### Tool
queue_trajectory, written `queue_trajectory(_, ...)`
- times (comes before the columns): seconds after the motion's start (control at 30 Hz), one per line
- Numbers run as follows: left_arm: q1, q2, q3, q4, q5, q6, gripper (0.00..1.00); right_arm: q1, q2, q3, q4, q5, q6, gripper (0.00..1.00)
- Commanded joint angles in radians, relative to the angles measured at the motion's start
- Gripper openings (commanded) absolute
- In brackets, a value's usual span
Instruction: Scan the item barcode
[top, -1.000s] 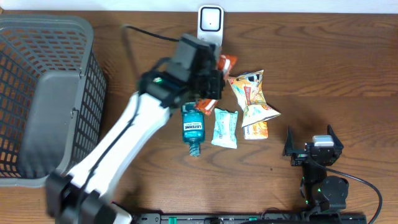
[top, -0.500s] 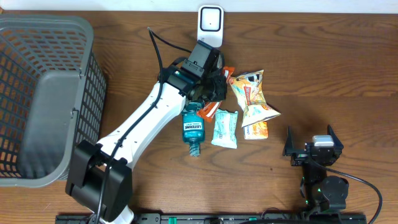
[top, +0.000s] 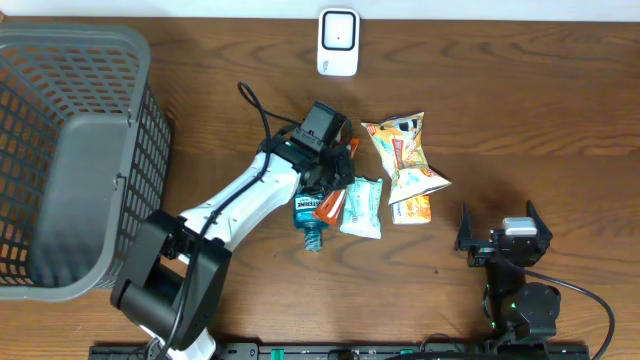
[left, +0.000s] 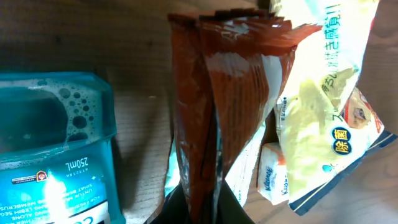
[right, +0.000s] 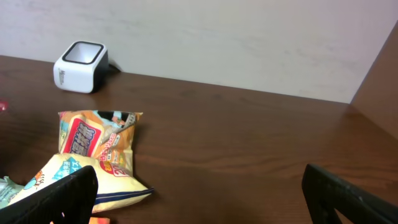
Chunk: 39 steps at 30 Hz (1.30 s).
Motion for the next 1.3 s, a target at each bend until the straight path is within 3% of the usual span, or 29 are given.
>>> queue_trajectory(0.0,0.001,0.000,0.006,0.008,-0.003,-0.012,0.17,-0.008,-0.002,-0.003,-0.001,0.008,-0.010,0.99)
queue_trajectory(0.03,0.001,0.000,0.006,0.009,-0.004,-0.012,0.24,-0.008,-0.002,-0.003,-0.001,0.008,-0.010,0.99)
queue_trajectory(0.2,0.002,-0.001,0.006,0.010,-0.003,-0.013,0.38,-0.008,-0.002,-0.003,-0.001,0.008,-0.010,0.99)
queue_trajectory(0.4,0.003,-0.061,0.034,0.002,-0.003,-0.002,0.38,-0.008,-0.002,-0.003,-0.001,0.008,-0.010,0.99)
queue_trajectory(0.53,0.004,-0.199,0.116,-0.011,-0.039,0.141,0.43,-0.008,-0.002,-0.003,-0.001,0.008,-0.010,0.99)
queue_trajectory(0.6,0.004,-0.261,0.159,-0.031,-0.110,0.188,0.50,-0.008,-0.002,-0.003,-0.001,0.008,-0.010,0.99)
queue_trajectory(0.73,0.004,-0.377,0.272,-0.050,-0.330,0.333,0.75,-0.008,-0.002,-0.003,-0.001,0.008,-0.010,0.99)
queue_trajectory(0.9,0.004,-0.423,0.415,-0.051,-0.539,0.541,0.96,-0.008,-0.002,-0.003,-0.001,0.008,-0.010,0.99)
queue_trajectory(0.97,0.004,-0.424,0.484,-0.054,-0.618,0.647,1.00,-0.008,-0.002,-0.003,-0.001,0.008,-0.010,0.99)
queue_trajectory(1.13,0.004,-0.424,0.623,-0.051,-0.864,0.897,0.98,-0.008,-0.002,-0.003,-0.001,0.008,-0.010,0.99)
queue_trajectory(1.27,0.004,-0.429,0.659,-0.051,-1.021,1.038,0.98,-0.008,-0.002,-0.003,-0.001,0.008,-0.010,0.99)
